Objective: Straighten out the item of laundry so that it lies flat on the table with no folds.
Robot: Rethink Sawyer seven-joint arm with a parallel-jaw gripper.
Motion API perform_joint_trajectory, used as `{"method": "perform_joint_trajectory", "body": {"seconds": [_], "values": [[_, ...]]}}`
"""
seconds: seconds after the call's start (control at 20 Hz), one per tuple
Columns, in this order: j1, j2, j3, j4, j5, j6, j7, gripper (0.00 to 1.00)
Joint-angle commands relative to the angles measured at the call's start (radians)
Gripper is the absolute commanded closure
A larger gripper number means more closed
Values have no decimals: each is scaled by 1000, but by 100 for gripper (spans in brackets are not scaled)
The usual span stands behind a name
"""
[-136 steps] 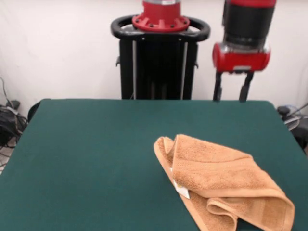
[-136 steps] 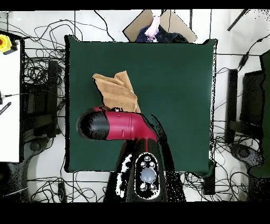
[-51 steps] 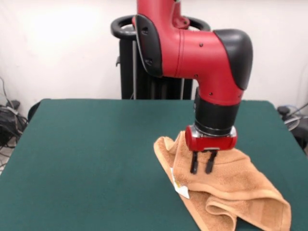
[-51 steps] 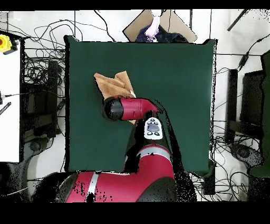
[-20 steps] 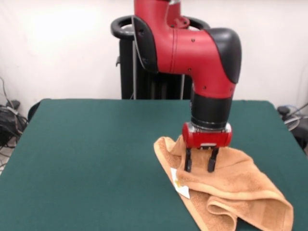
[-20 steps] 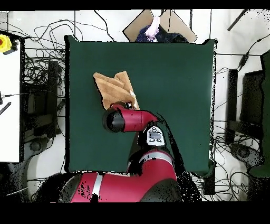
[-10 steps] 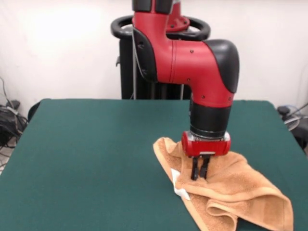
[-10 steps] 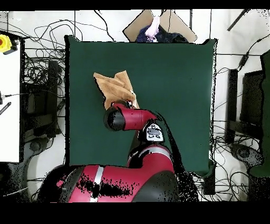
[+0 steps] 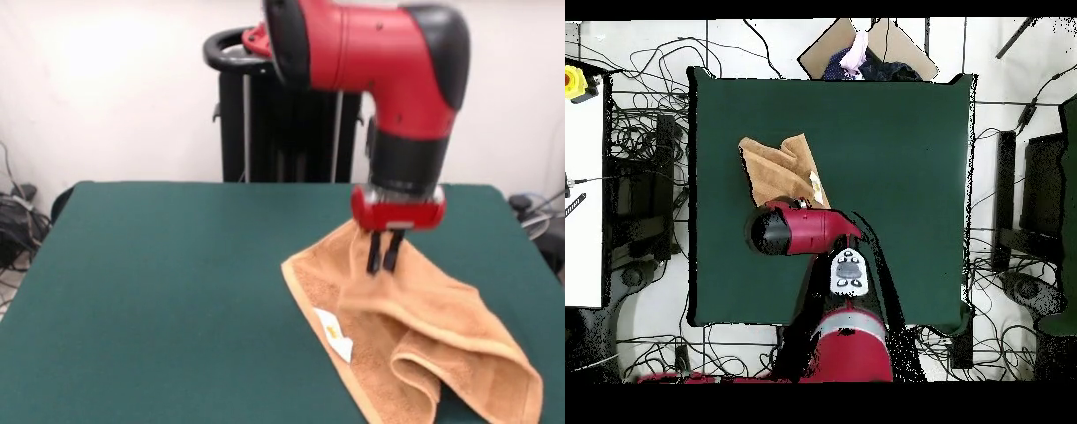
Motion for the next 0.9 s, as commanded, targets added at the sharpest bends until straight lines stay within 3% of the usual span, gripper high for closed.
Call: {"method": "perform_joint_trajectory", "body": {"seconds": [0.05, 0.15, 0.3, 0.55, 0.7, 0.9], "values": [[55, -209, -32, 188, 26, 182, 169, 100], [74, -253, -54, 254, 5, 168, 184, 100], [-9, -252, 23, 391, -24, 16, 174, 100], [-125, -85, 133, 482, -102, -259, 163, 100], [-98, 33, 113, 467, -139, -394, 192, 100], [-36, 136, 101, 478, -108, -523, 265, 100]]}}
